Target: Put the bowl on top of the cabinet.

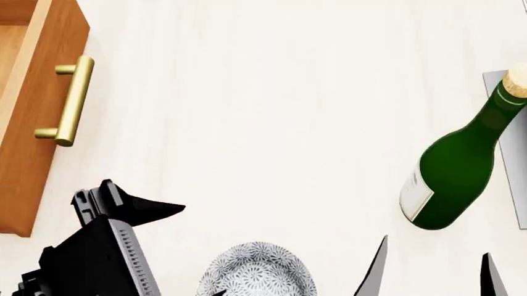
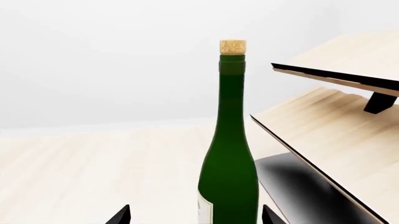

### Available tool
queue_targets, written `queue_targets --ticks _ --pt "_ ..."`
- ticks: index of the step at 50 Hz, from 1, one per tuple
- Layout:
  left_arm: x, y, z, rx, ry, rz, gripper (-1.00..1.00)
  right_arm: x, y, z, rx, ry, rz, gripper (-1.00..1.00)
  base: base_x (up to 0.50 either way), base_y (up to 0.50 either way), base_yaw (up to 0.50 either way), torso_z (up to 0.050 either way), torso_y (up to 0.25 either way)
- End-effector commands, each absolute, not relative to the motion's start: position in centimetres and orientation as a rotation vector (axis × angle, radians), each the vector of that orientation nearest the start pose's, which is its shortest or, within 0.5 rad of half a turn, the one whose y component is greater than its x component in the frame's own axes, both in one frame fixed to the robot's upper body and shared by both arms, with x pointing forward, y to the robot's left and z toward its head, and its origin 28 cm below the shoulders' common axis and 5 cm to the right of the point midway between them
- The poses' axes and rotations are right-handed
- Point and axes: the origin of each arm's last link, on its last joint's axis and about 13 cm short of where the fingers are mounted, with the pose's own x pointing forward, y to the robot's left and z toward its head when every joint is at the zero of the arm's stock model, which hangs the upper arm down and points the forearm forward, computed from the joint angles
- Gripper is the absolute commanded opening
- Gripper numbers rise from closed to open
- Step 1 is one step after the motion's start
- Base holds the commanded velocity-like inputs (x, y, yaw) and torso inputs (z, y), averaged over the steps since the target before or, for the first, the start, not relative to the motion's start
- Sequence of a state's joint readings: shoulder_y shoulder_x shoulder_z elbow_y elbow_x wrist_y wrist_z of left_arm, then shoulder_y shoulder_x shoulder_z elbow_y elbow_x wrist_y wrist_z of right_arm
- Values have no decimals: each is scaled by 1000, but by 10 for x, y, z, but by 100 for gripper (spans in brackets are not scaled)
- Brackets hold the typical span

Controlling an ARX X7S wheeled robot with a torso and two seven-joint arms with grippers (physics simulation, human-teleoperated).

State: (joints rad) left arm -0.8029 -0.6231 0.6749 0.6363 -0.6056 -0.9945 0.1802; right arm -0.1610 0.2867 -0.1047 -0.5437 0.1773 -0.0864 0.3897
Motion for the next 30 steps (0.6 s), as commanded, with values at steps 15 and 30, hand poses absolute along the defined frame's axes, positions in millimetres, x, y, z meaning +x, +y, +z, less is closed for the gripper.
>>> queue_targets --ticks 15,30 --pt "280 203 193 573 136 -855 100 170 -114 101 23 -423 -140 100 0 0 0 0 0" --pt "306 189 201 689 198 -873 100 171 -114 100 19 -421 -139 100 0 0 0 0 0"
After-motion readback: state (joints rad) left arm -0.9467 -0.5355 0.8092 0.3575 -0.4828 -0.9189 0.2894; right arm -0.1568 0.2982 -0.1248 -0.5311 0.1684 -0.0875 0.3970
